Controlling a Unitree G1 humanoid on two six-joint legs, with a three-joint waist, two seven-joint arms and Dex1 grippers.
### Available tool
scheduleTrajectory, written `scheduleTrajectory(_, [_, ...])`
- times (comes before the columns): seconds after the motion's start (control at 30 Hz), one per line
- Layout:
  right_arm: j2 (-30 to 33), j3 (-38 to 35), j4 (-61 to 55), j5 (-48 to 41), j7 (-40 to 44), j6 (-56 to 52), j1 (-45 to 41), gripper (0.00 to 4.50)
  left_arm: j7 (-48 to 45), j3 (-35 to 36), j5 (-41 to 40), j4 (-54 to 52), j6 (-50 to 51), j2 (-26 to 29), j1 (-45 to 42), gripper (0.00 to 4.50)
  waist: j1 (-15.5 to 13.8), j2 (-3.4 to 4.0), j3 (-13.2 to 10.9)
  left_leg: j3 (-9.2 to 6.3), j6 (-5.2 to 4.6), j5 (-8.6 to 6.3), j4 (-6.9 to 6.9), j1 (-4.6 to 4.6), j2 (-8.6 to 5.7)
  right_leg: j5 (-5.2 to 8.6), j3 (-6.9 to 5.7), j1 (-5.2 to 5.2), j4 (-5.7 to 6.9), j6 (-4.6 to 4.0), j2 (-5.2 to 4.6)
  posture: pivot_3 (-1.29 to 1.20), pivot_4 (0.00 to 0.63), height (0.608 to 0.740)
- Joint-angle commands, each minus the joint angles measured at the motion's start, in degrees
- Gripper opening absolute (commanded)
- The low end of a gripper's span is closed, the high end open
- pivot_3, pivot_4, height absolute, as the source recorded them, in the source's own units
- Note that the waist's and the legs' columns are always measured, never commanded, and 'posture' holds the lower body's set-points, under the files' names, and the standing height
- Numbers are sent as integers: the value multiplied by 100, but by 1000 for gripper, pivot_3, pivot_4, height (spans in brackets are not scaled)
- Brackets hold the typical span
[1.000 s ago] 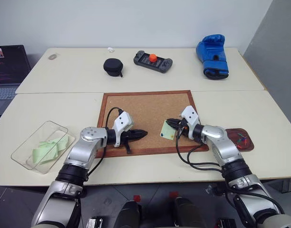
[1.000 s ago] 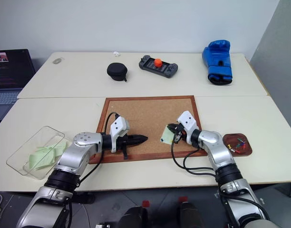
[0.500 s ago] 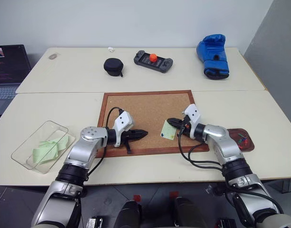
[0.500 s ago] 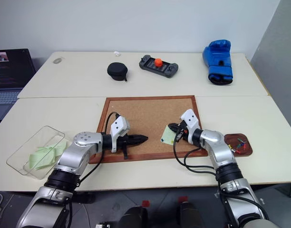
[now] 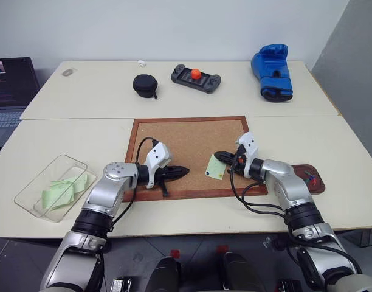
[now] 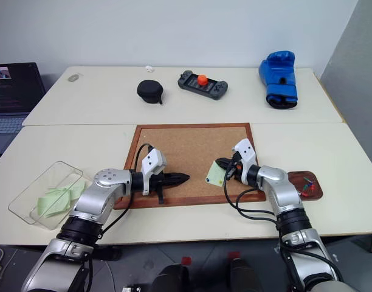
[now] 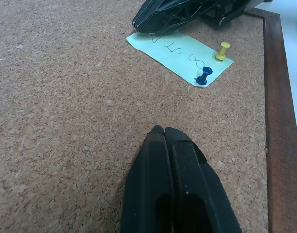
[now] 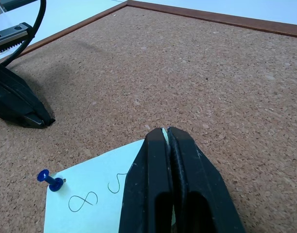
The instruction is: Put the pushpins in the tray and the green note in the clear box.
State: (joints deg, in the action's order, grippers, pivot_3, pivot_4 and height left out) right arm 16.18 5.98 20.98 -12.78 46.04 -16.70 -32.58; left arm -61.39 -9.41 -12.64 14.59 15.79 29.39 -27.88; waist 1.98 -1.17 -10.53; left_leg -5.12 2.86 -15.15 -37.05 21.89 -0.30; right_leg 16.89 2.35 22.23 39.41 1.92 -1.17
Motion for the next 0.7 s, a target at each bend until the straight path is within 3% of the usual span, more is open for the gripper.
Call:
scheduleTrajectory(0.03, [49,-204,-375,-101,14,269,-175,29,49,-35,110,48,15,-9,-45,0,0,0,0,0,0,0,0,0,0,0,0,0,0,0,0,0,150,740])
scheduleTrajectory(0.7, [211,210,-703,600,-25,1619,197,29,284,-222,399,94,44,-26,13,0,-3,0,0,1,0,2,-5,-10,-1,0,0,-6,14,0,0,0,150,740])
